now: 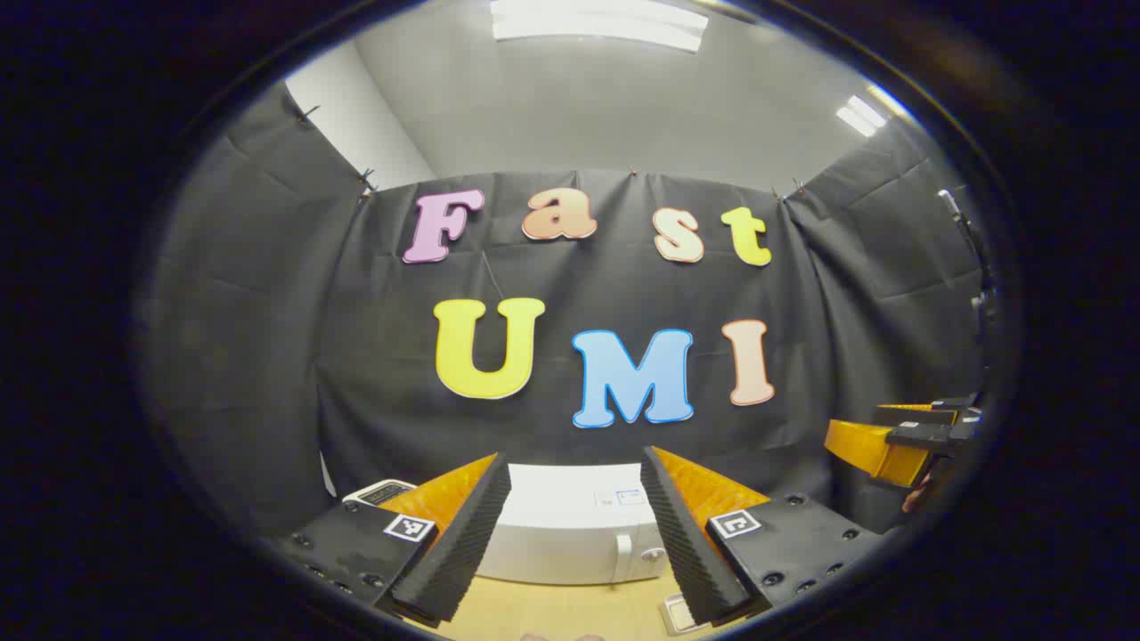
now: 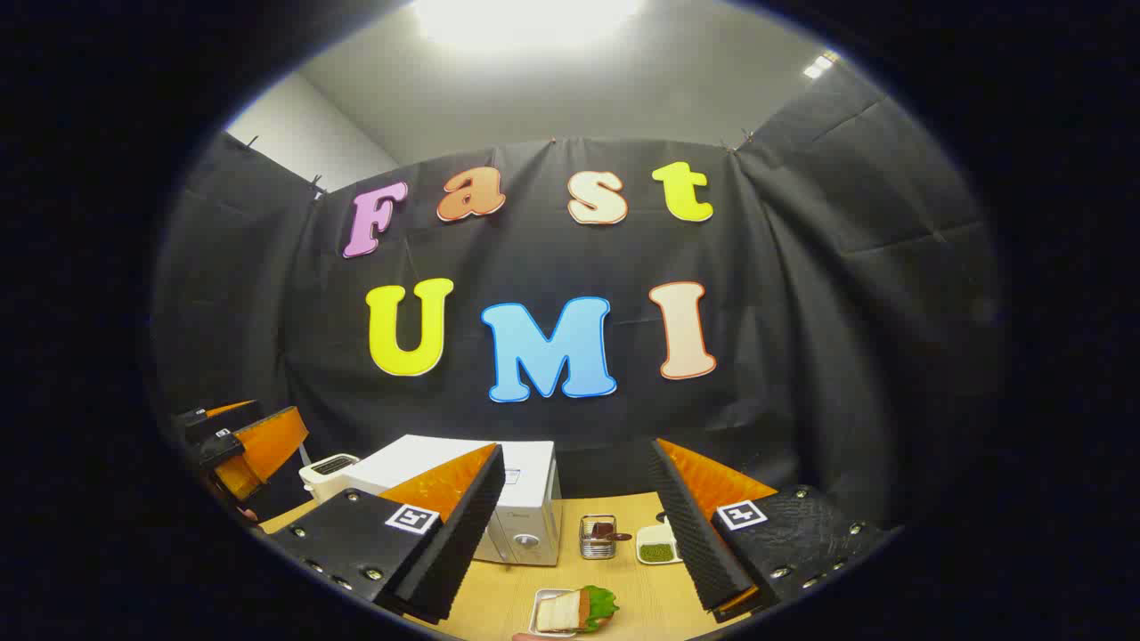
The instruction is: Open the microwave oven with the left hand, put the food in, and close the microwave oven.
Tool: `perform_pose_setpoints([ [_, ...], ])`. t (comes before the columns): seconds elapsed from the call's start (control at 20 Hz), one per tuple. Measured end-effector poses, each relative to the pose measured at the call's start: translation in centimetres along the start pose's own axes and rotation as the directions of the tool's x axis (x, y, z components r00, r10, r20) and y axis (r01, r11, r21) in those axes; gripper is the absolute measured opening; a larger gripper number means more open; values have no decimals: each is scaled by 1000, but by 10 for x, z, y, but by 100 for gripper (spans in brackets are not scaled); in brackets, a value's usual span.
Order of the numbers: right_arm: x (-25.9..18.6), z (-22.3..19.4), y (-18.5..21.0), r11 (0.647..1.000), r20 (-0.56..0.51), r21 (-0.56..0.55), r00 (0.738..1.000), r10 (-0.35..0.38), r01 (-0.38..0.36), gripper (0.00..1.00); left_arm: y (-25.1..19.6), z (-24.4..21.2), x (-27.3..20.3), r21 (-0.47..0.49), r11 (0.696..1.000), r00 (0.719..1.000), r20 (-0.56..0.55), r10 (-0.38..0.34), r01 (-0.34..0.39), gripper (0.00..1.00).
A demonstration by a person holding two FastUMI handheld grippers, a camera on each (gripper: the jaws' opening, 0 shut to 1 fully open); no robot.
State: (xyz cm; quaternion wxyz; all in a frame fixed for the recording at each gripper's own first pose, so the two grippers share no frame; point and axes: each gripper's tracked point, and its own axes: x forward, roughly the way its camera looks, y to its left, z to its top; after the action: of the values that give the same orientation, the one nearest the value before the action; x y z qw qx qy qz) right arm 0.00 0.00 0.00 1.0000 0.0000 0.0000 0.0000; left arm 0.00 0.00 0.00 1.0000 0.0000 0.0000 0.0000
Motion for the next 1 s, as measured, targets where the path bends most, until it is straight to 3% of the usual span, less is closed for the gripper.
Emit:
perform_pose_setpoints([
  [0.05,0,1,4,1000,2,2,1000,-8,8,98,3,2,1,2,1000,1000,14,-15,15,94],
  [0.15,0,0,8,999,2,-15,999,-32,32,97,6,0,3,7,999,999,6,-46,46,97],
  [0.2,-1,1,9,999,1,-18,999,-43,43,92,6,-2,4,-3,998,998,6,-65,65,97],
  [0.3,3,3,12,998,9,-9,998,-60,60,98,6,-5,7,-22,995,995,12,-95,95,98],
  [0.7,19,10,2,997,21,-46,998,-54,55,98,0,-24,38,-52,995,997,1,-82,81,95],
  [0.8,20,4,-1,998,9,-37,999,-53,53,92,-8,-51,48,-44,995,995,-45,-95,93,97],
  [0.85,21,1,-2,998,1,-35,999,-49,49,97,-13,-67,55,-50,993,991,-75,-109,105,98],
  [1.0,24,-7,-13,996,-17,-60,998,-62,61,97,-37,-123,69,-80,985,969,-181,-166,153,96],
])
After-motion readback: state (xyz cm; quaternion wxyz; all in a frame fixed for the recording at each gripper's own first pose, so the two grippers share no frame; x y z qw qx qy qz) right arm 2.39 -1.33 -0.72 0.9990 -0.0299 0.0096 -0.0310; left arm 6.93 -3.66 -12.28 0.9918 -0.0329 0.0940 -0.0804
